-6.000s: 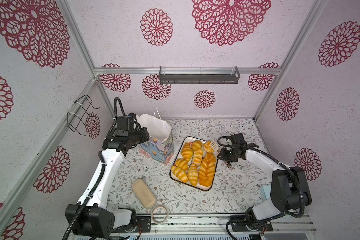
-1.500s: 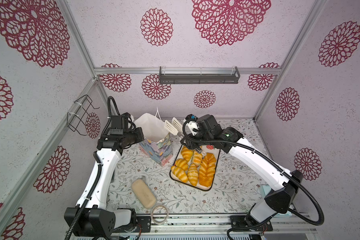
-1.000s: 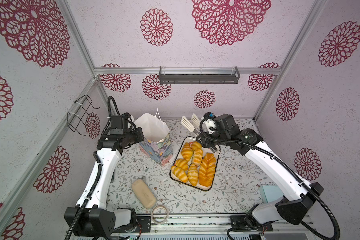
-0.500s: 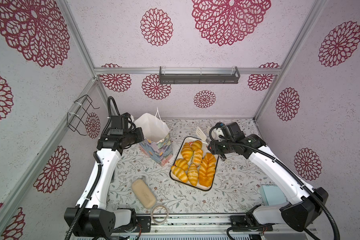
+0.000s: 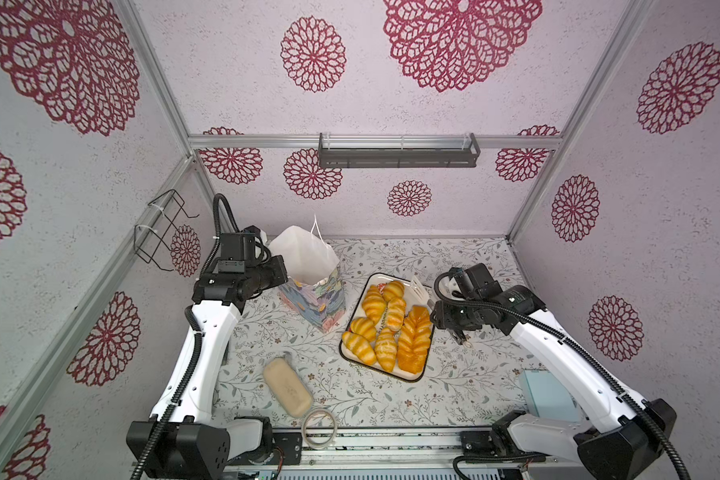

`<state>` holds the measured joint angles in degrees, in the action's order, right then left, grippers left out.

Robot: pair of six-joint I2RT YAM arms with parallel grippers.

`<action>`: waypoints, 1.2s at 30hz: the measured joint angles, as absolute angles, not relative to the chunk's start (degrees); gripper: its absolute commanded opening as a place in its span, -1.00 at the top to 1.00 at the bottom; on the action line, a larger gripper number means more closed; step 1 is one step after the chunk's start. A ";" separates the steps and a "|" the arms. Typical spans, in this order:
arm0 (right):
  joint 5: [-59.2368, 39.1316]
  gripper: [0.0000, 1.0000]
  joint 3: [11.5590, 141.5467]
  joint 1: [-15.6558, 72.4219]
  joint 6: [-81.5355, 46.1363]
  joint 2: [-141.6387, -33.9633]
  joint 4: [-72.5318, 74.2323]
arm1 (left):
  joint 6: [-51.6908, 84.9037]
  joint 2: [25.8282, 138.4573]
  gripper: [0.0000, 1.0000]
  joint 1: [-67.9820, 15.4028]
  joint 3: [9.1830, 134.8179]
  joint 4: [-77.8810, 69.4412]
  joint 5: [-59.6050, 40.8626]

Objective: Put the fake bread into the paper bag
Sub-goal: 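Move the tongs with the right gripper over the long twisted bread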

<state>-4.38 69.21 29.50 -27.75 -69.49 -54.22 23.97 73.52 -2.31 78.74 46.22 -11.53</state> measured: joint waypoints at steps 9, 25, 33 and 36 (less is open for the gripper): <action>-7.73 -0.11 61.63 29.50 -31.20 -65.39 -57.01 | 24.01 73.49 1.00 -2.31 78.06 45.74 -12.45; -12.97 -0.12 51.79 29.52 -35.05 -61.25 -55.22 | 24.01 72.62 1.00 -2.31 77.08 45.28 -12.88; -14.44 -0.11 50.02 29.52 -35.75 -61.32 -52.75 | 24.01 72.62 1.00 -2.31 76.64 45.08 -13.02; -14.98 -0.10 50.00 29.52 -35.86 -61.52 -51.64 | 24.01 72.62 1.00 -2.31 76.64 44.93 -13.02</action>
